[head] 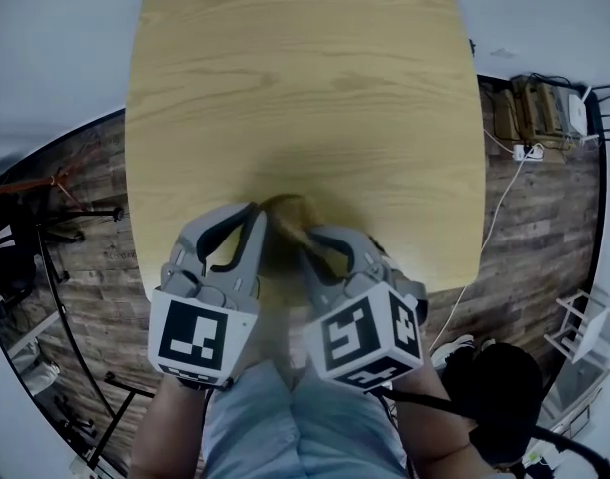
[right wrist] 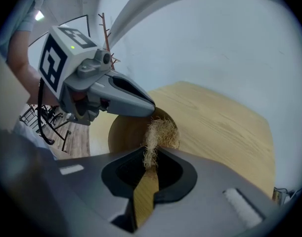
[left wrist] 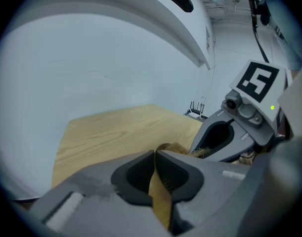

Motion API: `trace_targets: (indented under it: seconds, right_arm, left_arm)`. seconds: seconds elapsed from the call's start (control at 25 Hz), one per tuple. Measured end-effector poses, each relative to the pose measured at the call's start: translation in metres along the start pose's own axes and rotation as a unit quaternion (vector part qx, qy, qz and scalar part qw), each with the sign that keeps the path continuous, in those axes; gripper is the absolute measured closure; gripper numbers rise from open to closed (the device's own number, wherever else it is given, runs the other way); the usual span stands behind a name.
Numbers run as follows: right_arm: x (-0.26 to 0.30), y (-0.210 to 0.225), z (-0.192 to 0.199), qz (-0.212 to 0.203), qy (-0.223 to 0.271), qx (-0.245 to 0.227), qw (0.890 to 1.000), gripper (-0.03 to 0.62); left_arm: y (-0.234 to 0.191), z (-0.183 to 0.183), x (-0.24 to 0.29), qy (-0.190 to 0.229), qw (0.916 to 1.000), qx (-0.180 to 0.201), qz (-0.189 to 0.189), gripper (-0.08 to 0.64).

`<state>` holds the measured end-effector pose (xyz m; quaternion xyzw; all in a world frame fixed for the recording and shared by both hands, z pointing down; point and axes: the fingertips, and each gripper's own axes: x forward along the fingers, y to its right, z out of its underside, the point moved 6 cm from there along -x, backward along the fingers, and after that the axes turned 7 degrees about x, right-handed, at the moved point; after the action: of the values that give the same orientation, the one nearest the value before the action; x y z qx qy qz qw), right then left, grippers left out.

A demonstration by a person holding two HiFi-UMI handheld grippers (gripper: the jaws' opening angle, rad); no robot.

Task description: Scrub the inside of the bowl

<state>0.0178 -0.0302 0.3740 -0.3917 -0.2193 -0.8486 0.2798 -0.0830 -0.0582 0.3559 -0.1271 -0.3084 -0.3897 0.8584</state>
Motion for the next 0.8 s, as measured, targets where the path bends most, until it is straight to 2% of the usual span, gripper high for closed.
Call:
trace_targets:
  seconds: [0.2,0.4,0.56,0.8]
  right_arm:
    - [0.006,-0.013,0.005,-0.052,-0.020,0.023,0.998,0.551]
    - [0.001,-0.031,0.005,-0.103,-0.013,0.038,0.994,0.551]
    - [-0.011,-0.038,0.006,-0.121,-0.004,0.043,0.992,0.551]
    - [-0.032,-0.054,0.013,-0.127,0.011,0.048,0.991,0.551]
  left_arm:
    - [0.003,0.000,0.000,0.005,1.0000,0.004,-0.003,0.525]
    - [0.001,0.004,0.002,0.000,1.0000,-0.005,-0.005,0.523]
    - [-0.002,0.008,0.003,-0.001,0.9998,-0.018,-0.007,0.523]
    - [-0.007,0.012,-0.001,0.007,0.9999,0.012,-0.010,0.525]
